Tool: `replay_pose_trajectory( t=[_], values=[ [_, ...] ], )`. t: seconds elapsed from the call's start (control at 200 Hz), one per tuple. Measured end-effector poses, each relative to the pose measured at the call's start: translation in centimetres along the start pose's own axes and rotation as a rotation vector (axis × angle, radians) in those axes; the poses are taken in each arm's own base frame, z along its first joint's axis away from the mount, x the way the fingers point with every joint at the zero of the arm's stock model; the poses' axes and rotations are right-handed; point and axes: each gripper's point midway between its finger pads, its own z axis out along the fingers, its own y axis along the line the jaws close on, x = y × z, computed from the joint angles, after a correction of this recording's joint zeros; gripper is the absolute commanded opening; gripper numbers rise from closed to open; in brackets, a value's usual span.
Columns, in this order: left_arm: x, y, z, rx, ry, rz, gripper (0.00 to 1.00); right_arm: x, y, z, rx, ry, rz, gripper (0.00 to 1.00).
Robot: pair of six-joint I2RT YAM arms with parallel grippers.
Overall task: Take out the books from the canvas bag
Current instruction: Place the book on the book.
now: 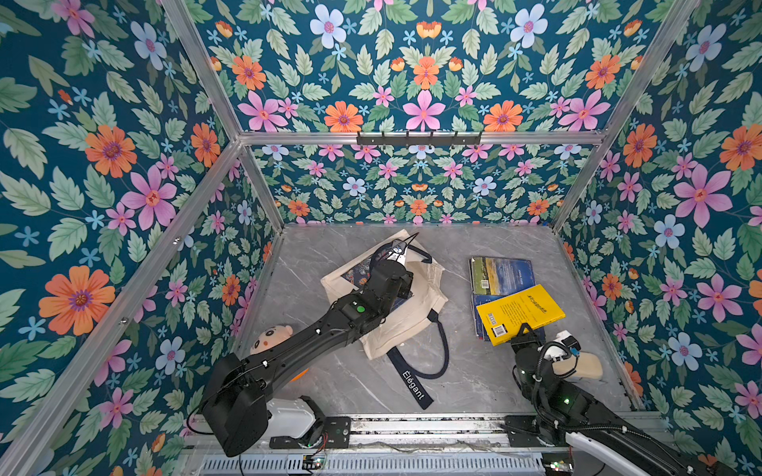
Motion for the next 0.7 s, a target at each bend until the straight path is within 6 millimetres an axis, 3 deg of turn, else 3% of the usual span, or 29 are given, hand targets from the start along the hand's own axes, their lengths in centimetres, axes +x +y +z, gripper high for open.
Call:
replay_pose_trajectory(
  t=[0.14, 0.24, 0.345, 0.48, 0.7],
  values=[
    [0.2, -0.2, 0.1, 0.005, 0.005, 0.002, 0.0, 0.7, -2.0, 0.3, 0.099, 0.001, 0.019, 0.0],
    [0.2, -0.2, 0.2, 0.008, 0.007, 0.003, 0.0, 1.0, -2.7, 0.5, 0.151, -0.003, 0.044, 0.09],
    [0.2, -0.2, 0.2, 0.01, 0.006, 0.003, 0.0, 1.5, -3.4, 0.7, 0.191, -0.003, 0.067, 0.09],
    [0.2, -0.2, 0.2, 0.01, 0.006, 0.002, 0.0, 2.0, -3.0, 1.0, 0.205, -0.002, 0.086, 0.11],
    [0.2, -0.3, 0.2, 0.013, 0.007, 0.002, 0.0, 3.2, -2.3, 1.5, 0.228, 0.019, 0.086, 0.22]
  ],
)
